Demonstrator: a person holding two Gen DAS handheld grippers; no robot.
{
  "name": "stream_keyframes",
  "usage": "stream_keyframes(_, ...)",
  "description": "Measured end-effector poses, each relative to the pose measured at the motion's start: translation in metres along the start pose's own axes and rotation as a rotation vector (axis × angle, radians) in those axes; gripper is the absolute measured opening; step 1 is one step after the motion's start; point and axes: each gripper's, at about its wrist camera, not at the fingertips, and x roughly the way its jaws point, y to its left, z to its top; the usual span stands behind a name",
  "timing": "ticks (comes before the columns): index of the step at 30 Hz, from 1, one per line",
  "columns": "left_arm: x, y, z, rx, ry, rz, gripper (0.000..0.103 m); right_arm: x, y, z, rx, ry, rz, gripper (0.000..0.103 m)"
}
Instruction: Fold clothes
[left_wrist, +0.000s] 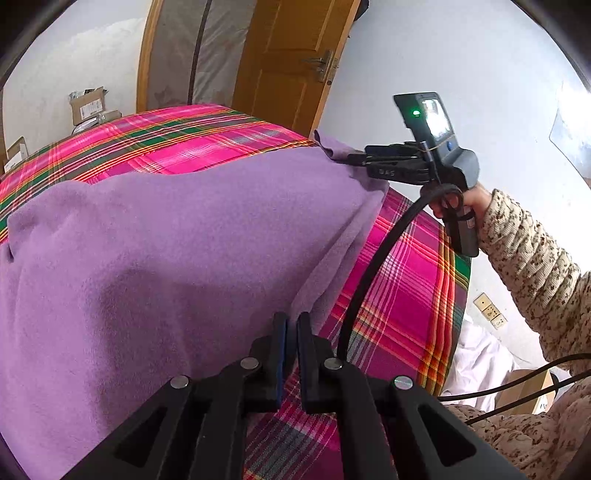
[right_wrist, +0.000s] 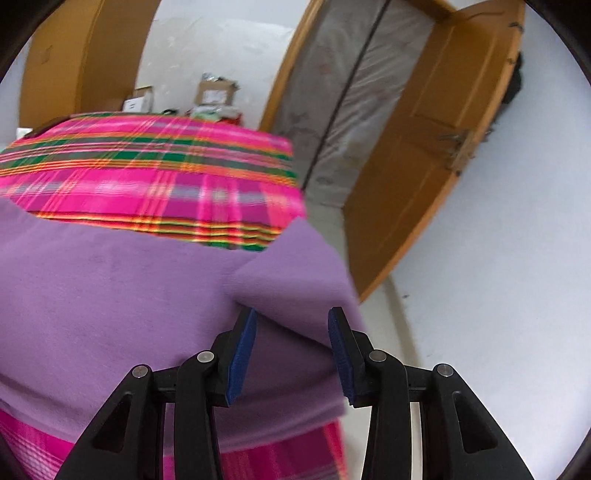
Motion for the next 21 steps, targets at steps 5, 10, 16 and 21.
stream_keyframes(5,-0.001,0.002,-0.001,-0.003,0.0,-0.004,0.005,0.011,0.0,0.007,0.011,0.027,-0.003,0.035)
stream_keyframes(10,-0.001,0.002,-0.001,0.0,-0.001,-0.002,0.005,0.013,-0.024,0.01,0.155,0.023,-0.004,0.008)
stream_keyframes(16,-0.001,0.001,-0.002,0.001,-0.004,-0.005,0.005,0.002,-0.065,0.004,0.352,0.002,-0.05,0.006)
stream_keyframes(21,-0.001,0.001,-0.001,-0.003,-0.008,-0.007,0.005,-0.002,-0.103,-0.007,0.531,0.016,-0.078,0.006)
